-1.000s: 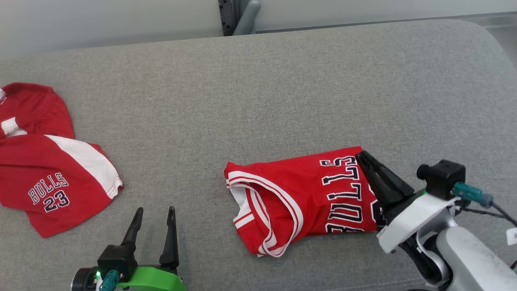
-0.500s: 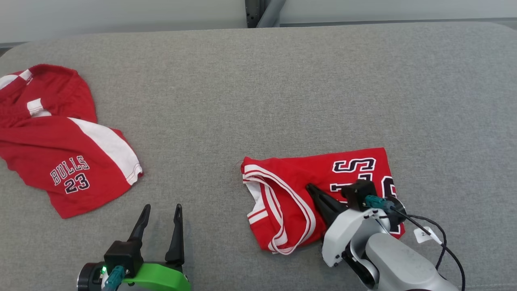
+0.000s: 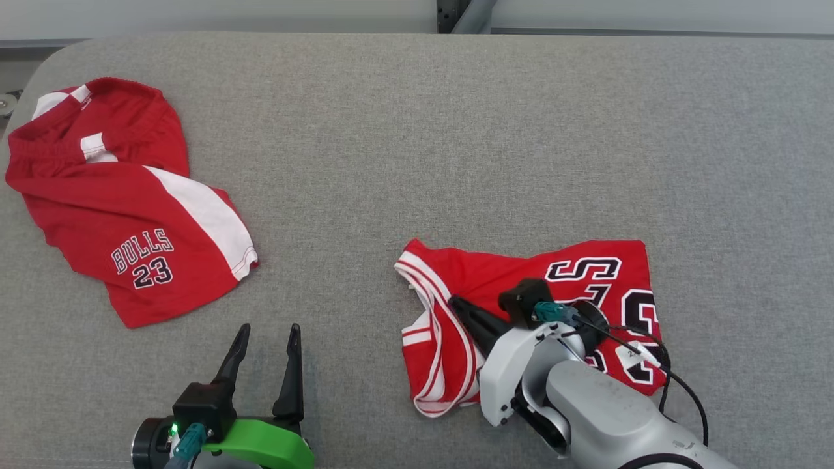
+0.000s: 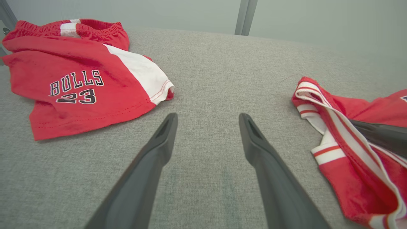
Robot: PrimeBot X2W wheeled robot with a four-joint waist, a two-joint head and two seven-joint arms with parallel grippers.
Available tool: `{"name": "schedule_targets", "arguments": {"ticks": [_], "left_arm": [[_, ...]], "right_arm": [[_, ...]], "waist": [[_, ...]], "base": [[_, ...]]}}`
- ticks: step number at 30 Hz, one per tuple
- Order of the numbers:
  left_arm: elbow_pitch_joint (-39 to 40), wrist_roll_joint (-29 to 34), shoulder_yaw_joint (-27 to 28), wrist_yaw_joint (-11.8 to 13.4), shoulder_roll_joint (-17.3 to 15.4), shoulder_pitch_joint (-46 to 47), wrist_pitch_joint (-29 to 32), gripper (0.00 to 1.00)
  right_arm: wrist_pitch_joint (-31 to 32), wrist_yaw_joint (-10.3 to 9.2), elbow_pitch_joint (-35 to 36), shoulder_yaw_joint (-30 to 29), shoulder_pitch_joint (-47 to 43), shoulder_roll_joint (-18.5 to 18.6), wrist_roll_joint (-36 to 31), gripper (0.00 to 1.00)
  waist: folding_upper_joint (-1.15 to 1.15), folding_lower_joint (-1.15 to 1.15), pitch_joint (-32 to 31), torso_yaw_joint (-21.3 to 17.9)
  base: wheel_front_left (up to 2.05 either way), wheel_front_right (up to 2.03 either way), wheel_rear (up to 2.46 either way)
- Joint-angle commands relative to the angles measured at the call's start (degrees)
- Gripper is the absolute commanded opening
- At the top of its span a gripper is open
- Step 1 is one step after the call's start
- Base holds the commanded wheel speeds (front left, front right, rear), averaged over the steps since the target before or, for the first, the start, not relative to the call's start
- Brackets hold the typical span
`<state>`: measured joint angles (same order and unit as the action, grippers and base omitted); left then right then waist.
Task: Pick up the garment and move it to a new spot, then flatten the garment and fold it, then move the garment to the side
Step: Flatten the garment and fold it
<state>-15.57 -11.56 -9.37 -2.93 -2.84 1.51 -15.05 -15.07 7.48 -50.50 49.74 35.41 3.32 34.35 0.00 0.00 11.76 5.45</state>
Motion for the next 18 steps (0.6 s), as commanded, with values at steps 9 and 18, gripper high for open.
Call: {"name": "schedule_targets", "arguments": {"ticks": [9,18], "left_arm": [[0.0,-1.1,0.6,0.5,-0.1,-0.2,-0.2,1.0],[1.7,-1.1,2.0,1.0,-0.1,-1.8,-0.2,1.0]], "right_arm": [[-0.1,0.0,5.3,13.2,-1.4,-0.2,6.3,0.0],[-0.1,0.0,14.3,10.9,-0.3,-0.1,7.0,0.0]], "waist": [[0.0,0.0,-1.7,-1.2],[0.0,0.0,-3.4,-4.8]], "base": [[0.0,0.0,0.0],[0.0,0.0,0.0]]}}
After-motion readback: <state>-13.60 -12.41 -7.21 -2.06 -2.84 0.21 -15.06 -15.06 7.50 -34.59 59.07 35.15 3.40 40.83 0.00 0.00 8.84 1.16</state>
